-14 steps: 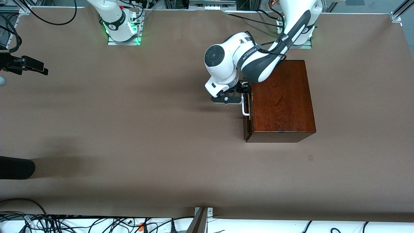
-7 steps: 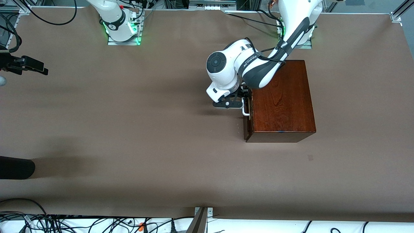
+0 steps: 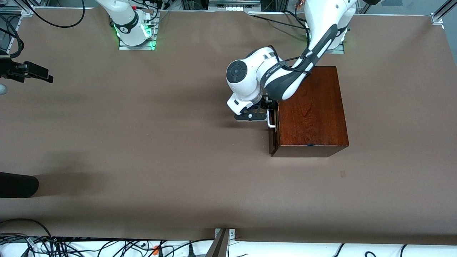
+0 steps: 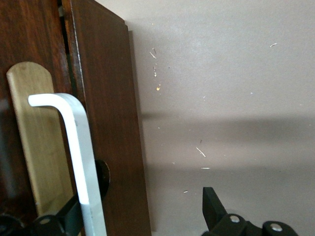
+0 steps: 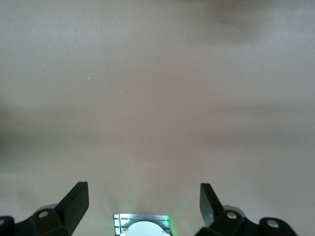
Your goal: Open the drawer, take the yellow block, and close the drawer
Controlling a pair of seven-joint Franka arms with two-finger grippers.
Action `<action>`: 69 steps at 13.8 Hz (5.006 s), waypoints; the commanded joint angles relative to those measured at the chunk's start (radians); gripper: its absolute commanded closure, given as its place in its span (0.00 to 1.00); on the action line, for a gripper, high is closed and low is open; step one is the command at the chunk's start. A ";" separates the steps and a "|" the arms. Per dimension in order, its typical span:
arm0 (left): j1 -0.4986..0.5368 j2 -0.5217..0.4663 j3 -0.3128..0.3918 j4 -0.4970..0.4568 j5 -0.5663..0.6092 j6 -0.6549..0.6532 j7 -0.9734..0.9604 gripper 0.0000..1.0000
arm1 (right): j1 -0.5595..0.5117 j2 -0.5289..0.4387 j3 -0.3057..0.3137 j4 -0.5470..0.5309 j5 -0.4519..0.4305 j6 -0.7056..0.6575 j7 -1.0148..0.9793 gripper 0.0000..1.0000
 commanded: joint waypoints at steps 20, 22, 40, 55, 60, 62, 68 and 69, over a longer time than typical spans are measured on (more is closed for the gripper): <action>-0.154 0.154 -0.002 0.260 0.022 0.002 -0.143 0.00 | -0.009 -0.006 -0.003 -0.004 0.000 -0.008 -0.012 0.00; -0.166 0.174 -0.002 0.297 0.022 0.002 -0.153 0.00 | -0.009 -0.006 -0.003 -0.006 0.000 -0.008 -0.011 0.00; -0.229 0.235 -0.001 0.397 0.022 0.114 -0.183 0.00 | -0.007 -0.006 -0.003 -0.006 0.000 -0.009 -0.012 0.00; 0.002 -0.125 -0.051 0.244 -0.181 -0.079 -0.096 0.00 | -0.007 -0.006 -0.003 -0.004 0.000 -0.008 -0.011 0.00; 0.303 -0.228 -0.137 0.219 -0.270 -0.191 0.148 0.00 | -0.007 -0.006 -0.003 -0.004 0.000 -0.008 -0.011 0.00; 0.412 -0.255 -0.150 0.219 -0.326 -0.222 0.240 0.00 | -0.007 -0.006 -0.003 -0.004 0.000 -0.008 -0.011 0.00; 0.388 -0.383 0.123 0.217 -0.455 -0.364 0.594 0.00 | -0.009 -0.006 -0.004 -0.004 0.000 -0.008 -0.011 0.00; 0.360 -0.407 0.193 0.214 -0.469 -0.393 0.651 0.00 | -0.009 -0.006 -0.004 -0.004 0.000 -0.008 -0.011 0.00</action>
